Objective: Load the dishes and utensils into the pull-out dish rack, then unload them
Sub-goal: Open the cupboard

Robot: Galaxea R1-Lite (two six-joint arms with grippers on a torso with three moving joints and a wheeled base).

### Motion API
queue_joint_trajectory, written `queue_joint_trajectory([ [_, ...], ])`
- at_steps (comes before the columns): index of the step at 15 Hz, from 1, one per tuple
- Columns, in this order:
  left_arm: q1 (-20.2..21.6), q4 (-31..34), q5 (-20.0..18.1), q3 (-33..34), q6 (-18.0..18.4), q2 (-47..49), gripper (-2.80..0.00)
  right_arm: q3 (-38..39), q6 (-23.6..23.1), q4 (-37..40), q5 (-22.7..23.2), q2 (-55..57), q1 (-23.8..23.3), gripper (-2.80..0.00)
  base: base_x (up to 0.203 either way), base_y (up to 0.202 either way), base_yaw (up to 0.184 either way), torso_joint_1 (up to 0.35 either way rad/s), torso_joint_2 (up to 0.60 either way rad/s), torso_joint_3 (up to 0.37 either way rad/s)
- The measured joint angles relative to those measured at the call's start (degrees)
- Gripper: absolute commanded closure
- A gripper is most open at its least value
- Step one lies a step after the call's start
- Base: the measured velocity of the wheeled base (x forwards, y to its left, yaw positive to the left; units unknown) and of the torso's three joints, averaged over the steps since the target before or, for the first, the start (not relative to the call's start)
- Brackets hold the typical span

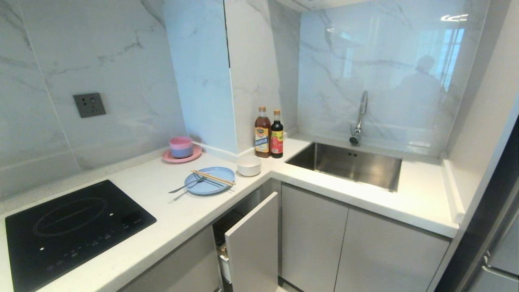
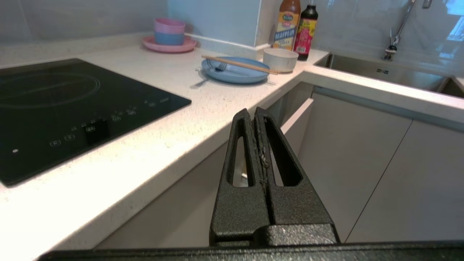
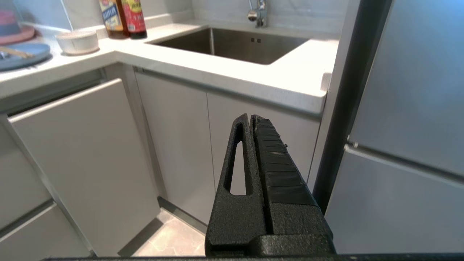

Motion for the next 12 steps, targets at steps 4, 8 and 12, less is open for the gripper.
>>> queue_joint_trajectory([
  [4,0.0,0.0,0.0,0.0,0.0,0.0,0.0,0.0,0.0,0.0,0.0,0.0,0.0,0.0,0.0,0.0,0.0,-0.269,0.55,0.274],
  [8,0.0,0.0,0.0,0.0,0.0,0.0,0.0,0.0,0.0,0.0,0.0,0.0,0.0,0.0,0.0,0.0,0.0,-0.268,0.53,0.264],
  [12,0.0,0.0,0.0,0.0,0.0,0.0,0.0,0.0,0.0,0.0,0.0,0.0,0.0,0.0,0.0,0.0,0.0,-0.259,0.51,0.256],
])
